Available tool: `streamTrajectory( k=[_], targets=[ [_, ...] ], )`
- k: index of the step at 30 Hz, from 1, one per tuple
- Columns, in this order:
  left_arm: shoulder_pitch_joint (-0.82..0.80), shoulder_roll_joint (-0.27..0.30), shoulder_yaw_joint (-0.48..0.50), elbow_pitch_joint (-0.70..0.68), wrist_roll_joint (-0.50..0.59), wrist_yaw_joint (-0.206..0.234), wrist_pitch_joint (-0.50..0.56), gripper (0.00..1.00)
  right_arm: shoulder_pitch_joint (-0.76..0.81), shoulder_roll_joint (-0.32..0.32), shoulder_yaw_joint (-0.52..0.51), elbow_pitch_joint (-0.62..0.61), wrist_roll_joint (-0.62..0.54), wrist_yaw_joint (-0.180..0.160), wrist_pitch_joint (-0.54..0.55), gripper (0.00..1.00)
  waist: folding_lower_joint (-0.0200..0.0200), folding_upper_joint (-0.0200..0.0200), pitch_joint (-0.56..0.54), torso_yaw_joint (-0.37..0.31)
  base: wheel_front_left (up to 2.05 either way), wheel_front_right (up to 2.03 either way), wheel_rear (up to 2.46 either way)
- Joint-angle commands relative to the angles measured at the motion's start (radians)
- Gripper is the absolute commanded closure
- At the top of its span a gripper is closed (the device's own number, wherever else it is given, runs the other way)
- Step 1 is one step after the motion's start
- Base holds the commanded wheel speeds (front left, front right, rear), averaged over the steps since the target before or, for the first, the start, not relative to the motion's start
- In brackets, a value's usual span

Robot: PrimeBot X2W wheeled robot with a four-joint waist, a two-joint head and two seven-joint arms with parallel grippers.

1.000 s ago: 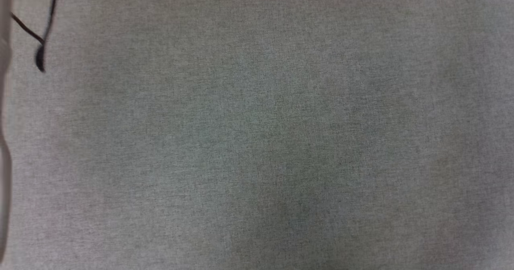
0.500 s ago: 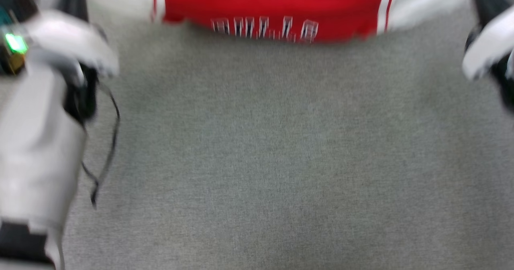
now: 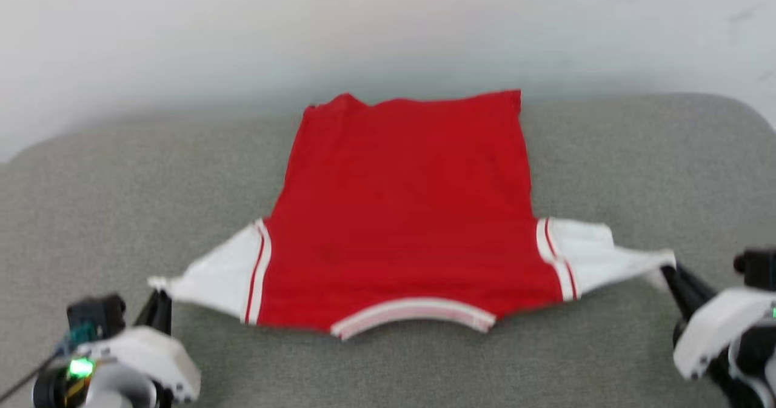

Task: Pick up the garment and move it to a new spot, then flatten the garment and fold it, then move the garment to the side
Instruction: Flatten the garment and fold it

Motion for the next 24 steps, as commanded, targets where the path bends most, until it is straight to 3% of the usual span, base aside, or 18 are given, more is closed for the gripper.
streamTrajectory(
  k=[1,5,6,13,14,15,16,24],
  targets=[
    [0.082,0.02,0.011,-0.041,-0.01,0.033,0.008,1.0,0.094,0.014,-0.042,-0.044,-0.014,-0.002,0.018,1.0,0.0003,-0.0001,-0.068,0.007,0.0,0.0,0.0],
    [0.256,0.046,0.033,-0.18,-0.04,0.104,0.03,1.0,0.311,0.052,-0.155,-0.18,-0.065,-0.002,0.112,1.0,0.0003,-0.0001,-0.102,0.011,0.0,0.0,0.0],
    [0.256,0.046,0.033,-0.18,-0.04,0.104,0.03,1.0,0.311,0.052,-0.155,-0.18,-0.065,-0.002,0.112,1.0,0.0003,-0.0001,-0.102,0.011,0.0,0.0,0.0],
    [0.479,0.068,0.046,-0.391,-0.057,0.218,0.064,1.0,0.599,0.18,-0.306,-0.425,-0.183,-0.002,0.321,1.0,0.0003,-0.0001,-0.112,0.018,0.0,0.0,0.0],
    [0.495,0.064,0.042,-0.413,-0.058,0.226,0.066,1.0,0.62,0.198,-0.323,-0.451,-0.2,-0.002,0.345,0.79,0.0003,-0.0001,-0.107,0.02,0.0,0.0,0.0],
    [0.503,0.057,0.035,-0.435,-0.056,0.229,0.066,1.0,0.631,0.212,-0.334,-0.478,-0.215,-0.002,0.363,0.32,0.0003,-0.0001,-0.102,0.022,0.0,0.0,0.0],
    [0.504,0.051,0.03,-0.453,-0.052,0.231,0.063,1.0,0.64,0.233,-0.338,-0.497,-0.219,-0.002,0.383,0.0,0.0003,-0.0001,-0.098,0.026,0.0,0.0,0.0],
    [0.407,0.03,-0.002,-0.561,0.007,0.226,0.028,1.0,0.463,0.292,-0.414,-0.605,-0.232,-0.001,0.386,0.0,0.0003,-0.0001,-0.003,0.035,0.0,0.0,0.0]
  ],
)
